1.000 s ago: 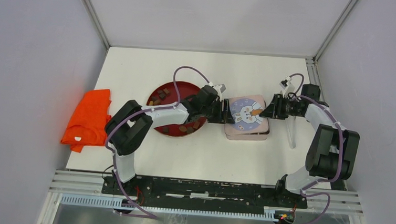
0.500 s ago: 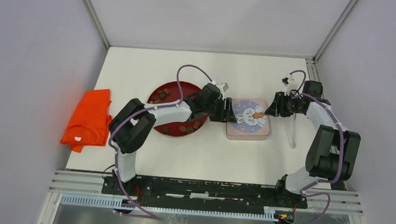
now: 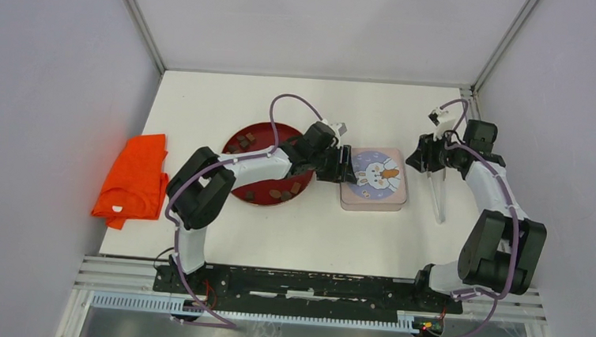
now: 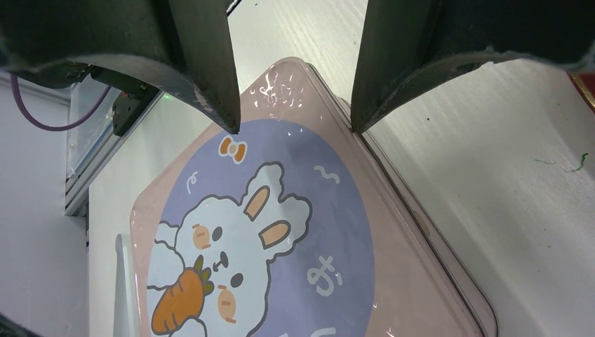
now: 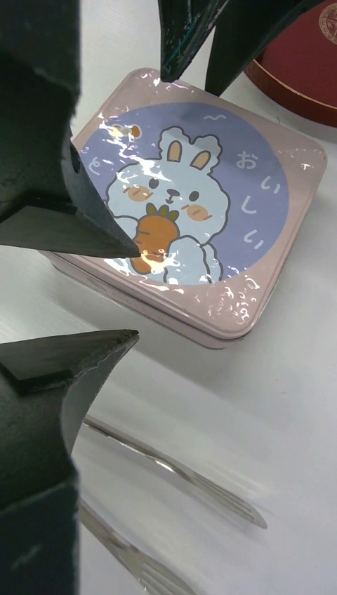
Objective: Pack the chocolate
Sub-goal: Close the box lid on the packing box.
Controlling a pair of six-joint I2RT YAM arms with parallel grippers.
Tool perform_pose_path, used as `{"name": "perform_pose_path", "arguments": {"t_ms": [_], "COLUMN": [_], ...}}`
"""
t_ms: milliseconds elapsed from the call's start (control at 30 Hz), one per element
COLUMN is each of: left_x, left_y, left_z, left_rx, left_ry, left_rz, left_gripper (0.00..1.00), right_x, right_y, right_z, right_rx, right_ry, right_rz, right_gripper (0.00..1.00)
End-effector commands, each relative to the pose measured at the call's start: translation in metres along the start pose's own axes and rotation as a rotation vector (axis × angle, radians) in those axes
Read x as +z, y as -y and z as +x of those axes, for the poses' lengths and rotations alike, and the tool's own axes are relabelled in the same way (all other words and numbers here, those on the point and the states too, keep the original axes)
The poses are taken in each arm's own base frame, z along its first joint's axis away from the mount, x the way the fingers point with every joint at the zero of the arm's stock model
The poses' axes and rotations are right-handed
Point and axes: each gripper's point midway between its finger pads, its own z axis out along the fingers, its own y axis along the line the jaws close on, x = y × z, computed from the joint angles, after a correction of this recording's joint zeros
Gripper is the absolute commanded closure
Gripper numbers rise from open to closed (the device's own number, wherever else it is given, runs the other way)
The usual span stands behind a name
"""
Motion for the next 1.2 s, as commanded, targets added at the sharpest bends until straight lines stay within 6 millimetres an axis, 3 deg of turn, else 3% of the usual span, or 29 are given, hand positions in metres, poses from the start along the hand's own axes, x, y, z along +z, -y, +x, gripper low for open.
{"name": "perform_pose_path", "arguments": {"t_ms": [0,200,700,1167], "left_x": [0.001,0.003,0.008,0.013], "left_y": [0.005,0.006,0.004,0.007], "left_z": [-0.013,-0.015,-0.015,-0.014], "left_rx": [0.05,0.054,0.056,0.062], "left_ry": [0.016,0.007,-0.001,-0.008], "left_rz": [0.004,0.001,-0.012,-0.006], "left_gripper": [0.36,0.36,0.36,0.36], "right_x": [0.007,0.011,0.023,0.027], "right_y": [-0.011,-0.019,-0.022,-0.027], "right_z": [0.015,0.033,0.06,0.074], "right_rx": [-0.012,0.014,0.083,0.153], "right_ry": [-0.017,-0.044,-0.117,-0.178], "right_rz": [-0.08,-0.121,-0.171,-0.229], "right_gripper": [0.52,0.43,0.39,0.65]}}
